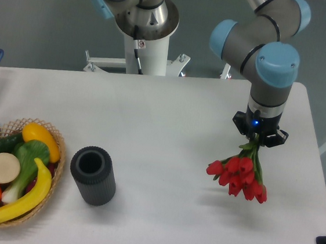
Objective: Insert the flowers into the vase
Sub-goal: 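Carry the red tulip bunch with the gripper toward the dark grey vase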
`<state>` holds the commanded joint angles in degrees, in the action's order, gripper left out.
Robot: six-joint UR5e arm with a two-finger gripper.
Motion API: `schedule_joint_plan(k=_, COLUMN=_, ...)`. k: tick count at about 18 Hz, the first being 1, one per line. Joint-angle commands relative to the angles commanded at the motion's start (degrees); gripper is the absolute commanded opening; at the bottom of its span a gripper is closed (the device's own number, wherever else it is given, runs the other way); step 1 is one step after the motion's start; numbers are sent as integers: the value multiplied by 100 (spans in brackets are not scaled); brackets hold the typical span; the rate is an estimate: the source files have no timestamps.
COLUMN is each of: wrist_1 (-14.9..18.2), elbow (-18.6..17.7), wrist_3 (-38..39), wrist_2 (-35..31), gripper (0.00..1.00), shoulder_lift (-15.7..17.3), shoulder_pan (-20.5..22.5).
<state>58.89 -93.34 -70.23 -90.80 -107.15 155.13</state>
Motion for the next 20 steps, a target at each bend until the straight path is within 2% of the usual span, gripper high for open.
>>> schedule_joint_plan(k=4, wrist_1=35, elbow=0, wrist_3=404, wrist_2=150, gripper=0, shoulder_lift=369, shoulder_pan=-167)
schedule_joint_plan(k=7, wrist_1=35, elbow=35, wrist_3=668, wrist_2=650, gripper=0, shoulder_lift=659, shoulder_pan=-246)
schedule_joint_plan(k=10, wrist_1=-43, elbow=44, wrist_3=816, wrist_2=1072, gripper=0, shoulder_lift=791, shoulder_pan=-588)
schedule_joint_plan(k=13, wrist_1=-79, elbow=210, wrist_3=1476, wrist_2=1327, gripper=0, shoulder_lift=862, shoulder_pan=-896)
schedule_joint_plan(k=15, wrist_1=-385, elbow=281, wrist_3=1625, wrist_2=1704, gripper=0, shoulder_lift=862, shoulder_pan=-1055)
schedule_joint_plan(k=18, wrist_1=-947, elbow=281, wrist_3=2249, wrist_2=2381, gripper=0, shoulder_lift=792, shoulder_pan=-1134)
schedule_joint_plan(k=20, wrist_1=-1177, elbow=325, wrist_3=2329, wrist_2=2855, gripper=0, shoulder_lift=608, shoulder_pan=-1397)
